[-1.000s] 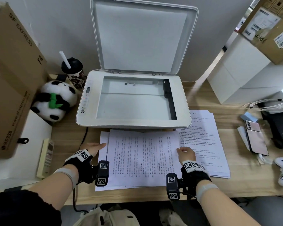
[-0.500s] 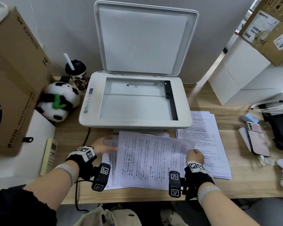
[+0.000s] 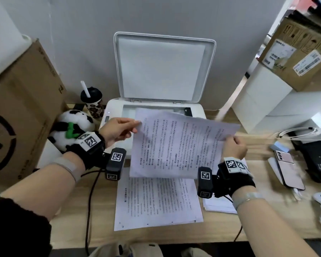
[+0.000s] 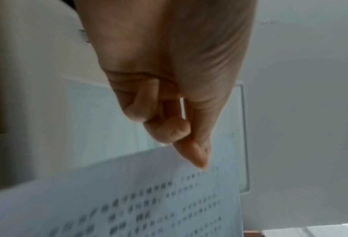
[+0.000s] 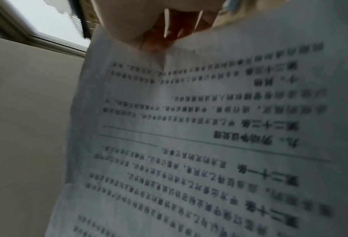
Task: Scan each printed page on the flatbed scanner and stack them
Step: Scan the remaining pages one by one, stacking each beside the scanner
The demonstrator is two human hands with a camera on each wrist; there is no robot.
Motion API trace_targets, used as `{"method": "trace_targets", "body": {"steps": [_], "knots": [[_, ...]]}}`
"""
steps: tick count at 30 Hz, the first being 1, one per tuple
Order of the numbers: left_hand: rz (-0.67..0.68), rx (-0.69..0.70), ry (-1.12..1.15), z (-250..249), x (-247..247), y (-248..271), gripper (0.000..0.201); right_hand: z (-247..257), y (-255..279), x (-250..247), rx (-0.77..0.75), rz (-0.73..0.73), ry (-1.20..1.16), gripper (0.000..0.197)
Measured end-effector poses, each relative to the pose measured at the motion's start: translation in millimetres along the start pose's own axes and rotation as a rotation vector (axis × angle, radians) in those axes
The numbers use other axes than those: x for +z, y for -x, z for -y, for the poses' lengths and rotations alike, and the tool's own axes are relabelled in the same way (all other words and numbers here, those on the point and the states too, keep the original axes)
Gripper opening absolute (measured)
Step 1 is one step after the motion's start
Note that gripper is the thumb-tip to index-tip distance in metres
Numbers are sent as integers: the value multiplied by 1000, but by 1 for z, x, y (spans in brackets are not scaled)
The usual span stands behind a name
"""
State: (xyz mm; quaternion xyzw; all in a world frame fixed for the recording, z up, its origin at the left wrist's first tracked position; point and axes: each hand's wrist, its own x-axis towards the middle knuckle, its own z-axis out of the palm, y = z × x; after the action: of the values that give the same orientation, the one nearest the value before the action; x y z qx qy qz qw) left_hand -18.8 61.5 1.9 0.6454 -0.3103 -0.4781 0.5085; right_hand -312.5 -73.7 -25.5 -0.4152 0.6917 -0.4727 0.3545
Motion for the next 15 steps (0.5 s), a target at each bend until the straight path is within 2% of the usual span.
{"method": "trace_targets", "body": {"steps": [2,4,6,8,10,14,15], "knots": [[-114,112,69,-26,-6,-8,15,23,-10,14,-88,26,-89,19],[-194,178,173,-45,-14,-14,25,49,-13,24,-102,69,-260,24],[-234,180,220,-55,-23,-16,40,66,-14,31,-53,145,-455,36],[-251,137,207,-48,-31,-19,52,67,-11,36,-15,223,-512,38],[-263,87,129,-29,-37,-22,55,54,-11,42,19,313,-413,35],[-173,-40,-268,17,-46,-28,14,21,-13,56,9,540,6,15],[-152,-56,-350,26,-46,-29,15,13,-12,57,-9,577,109,20]]}}
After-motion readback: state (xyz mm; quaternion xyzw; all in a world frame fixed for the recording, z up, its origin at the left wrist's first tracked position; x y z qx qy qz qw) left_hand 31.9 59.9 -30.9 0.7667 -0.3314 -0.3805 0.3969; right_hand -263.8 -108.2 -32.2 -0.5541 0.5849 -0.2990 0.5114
